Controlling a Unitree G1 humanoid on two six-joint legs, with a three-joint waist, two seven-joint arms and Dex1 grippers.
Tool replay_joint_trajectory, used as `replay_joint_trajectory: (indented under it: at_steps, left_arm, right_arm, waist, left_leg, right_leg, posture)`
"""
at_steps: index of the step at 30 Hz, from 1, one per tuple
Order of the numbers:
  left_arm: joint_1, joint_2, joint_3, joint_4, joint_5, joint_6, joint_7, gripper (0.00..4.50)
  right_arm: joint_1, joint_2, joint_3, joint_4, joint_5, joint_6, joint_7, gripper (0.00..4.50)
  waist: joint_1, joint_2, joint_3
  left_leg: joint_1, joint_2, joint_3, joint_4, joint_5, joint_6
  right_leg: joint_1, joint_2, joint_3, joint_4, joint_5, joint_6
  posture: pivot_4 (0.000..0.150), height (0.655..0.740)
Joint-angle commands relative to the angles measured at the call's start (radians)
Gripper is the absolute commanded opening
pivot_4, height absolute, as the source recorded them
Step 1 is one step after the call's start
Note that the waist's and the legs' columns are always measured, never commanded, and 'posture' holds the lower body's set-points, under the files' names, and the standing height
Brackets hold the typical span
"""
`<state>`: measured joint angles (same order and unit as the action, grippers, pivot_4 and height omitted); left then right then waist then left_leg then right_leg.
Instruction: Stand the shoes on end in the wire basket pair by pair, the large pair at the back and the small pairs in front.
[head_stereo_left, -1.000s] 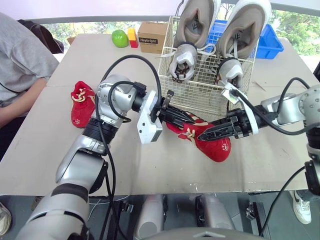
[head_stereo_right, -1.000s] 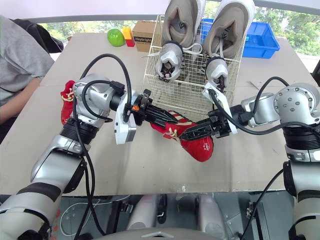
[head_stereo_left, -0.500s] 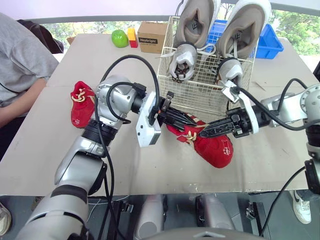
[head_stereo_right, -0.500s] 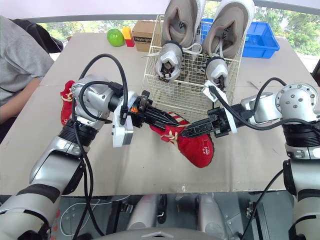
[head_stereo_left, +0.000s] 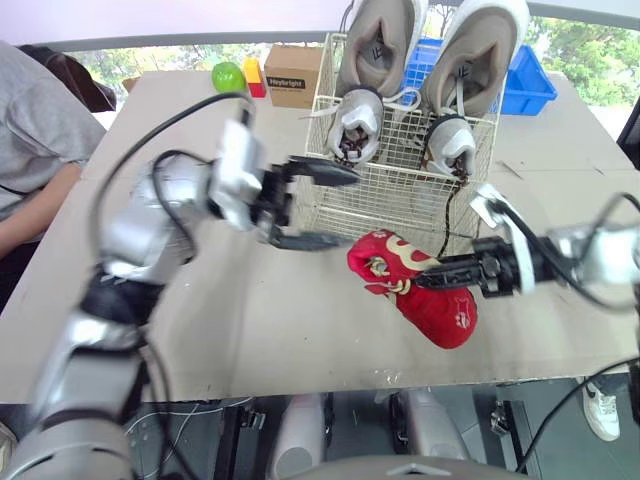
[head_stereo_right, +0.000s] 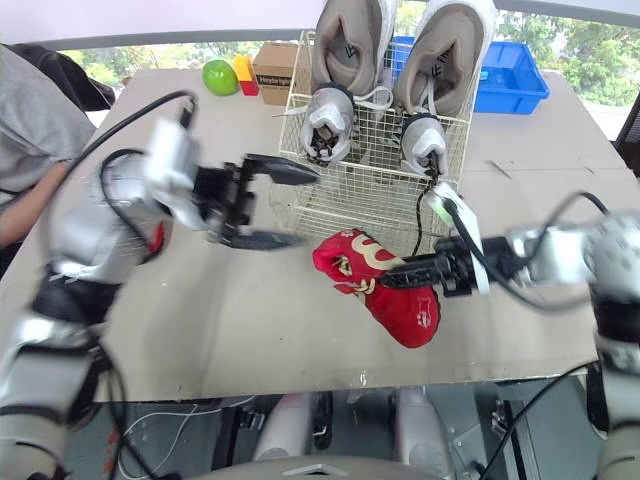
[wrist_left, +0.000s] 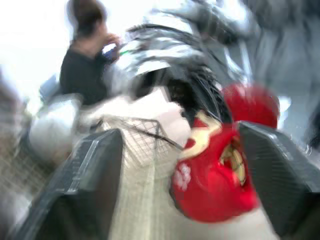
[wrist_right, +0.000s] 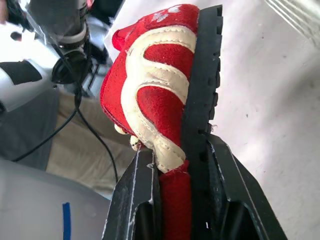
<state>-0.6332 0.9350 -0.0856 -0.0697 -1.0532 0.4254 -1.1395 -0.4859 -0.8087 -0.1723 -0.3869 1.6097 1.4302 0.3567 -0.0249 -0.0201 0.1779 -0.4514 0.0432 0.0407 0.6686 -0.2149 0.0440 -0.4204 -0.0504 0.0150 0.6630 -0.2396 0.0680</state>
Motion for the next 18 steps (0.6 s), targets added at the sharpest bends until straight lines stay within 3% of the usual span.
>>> replay_joint_trajectory:
  at_steps: [1,6,8,11,15,18]
  left_arm:
    - [0.07,-0.022,0.116,-0.122,-0.188,0.188,0.181,3.73]
    - [0.238,-0.146,0.232,-0.272,-0.197,0.203,0.415,3.73]
    - [0.299,-0.177,0.242,-0.332,-0.149,0.184,0.427,3.73]
    - [0.355,-0.187,0.274,-0.362,-0.25,0.249,0.403,3.73]
    - [0.428,-0.167,0.295,-0.385,-0.258,0.287,0.311,3.73]
    - [0.438,-0.165,0.298,-0.384,-0.222,0.292,0.286,3.73]
  right_arm:
    - [0.023,0.048,-0.136,-0.177,0.096,-0.214,-0.024,0.31]
    - [0.067,0.215,-0.203,-0.332,-0.026,-0.512,-0.065,0.31]
    - [0.062,0.269,-0.196,-0.377,-0.186,-0.636,-0.046,0.31]
    - [0.048,0.277,-0.122,-0.375,-0.425,-0.764,0.049,0.31]
    - [0.104,0.256,0.089,-0.177,-0.962,-1.178,0.292,0.31]
    - [0.074,0.316,0.128,0.031,-1.103,-1.415,0.378,0.31]
  waist:
    - [0.001,0.0,0.0]
    - [0.008,0.0,0.0]
    - [0.014,-0.001,0.0]
    - [0.019,-0.001,0.0]
    - [0.012,0.0,-0.001]
    - [0.013,0.0,-0.001]
  left_leg:
    - [0.0,0.0,0.0,0.0,0.0,0.0]
    - [0.006,-0.001,0.0,0.001,0.0,0.0]
    - [0.006,-0.002,0.001,0.002,0.001,-0.001]
    - [0.006,-0.004,0.002,0.002,0.001,-0.001]
    - [0.007,-0.004,0.004,0.001,0.001,-0.001]
    - [0.008,-0.006,0.007,0.001,0.001,-0.002]
  right_leg:
    - [0.0,0.0,0.0,0.0,0.0,0.0]
    - [0.007,0.0,0.001,-0.002,0.0,0.0]
    - [0.007,0.0,0.001,-0.001,0.0,-0.001]
    - [0.007,-0.001,0.003,-0.002,0.0,-0.002]
    - [0.007,0.0,0.004,-0.002,-0.002,-0.006]
    - [0.007,0.001,0.004,-0.002,-0.002,-0.006]
  posture:
    - [0.15,0.74]
    - [0.15,0.74]
    - [0.15,0.74]
    - [0.15,0.74]
    - [0.15,0.74]
    - [0.15,0.74]
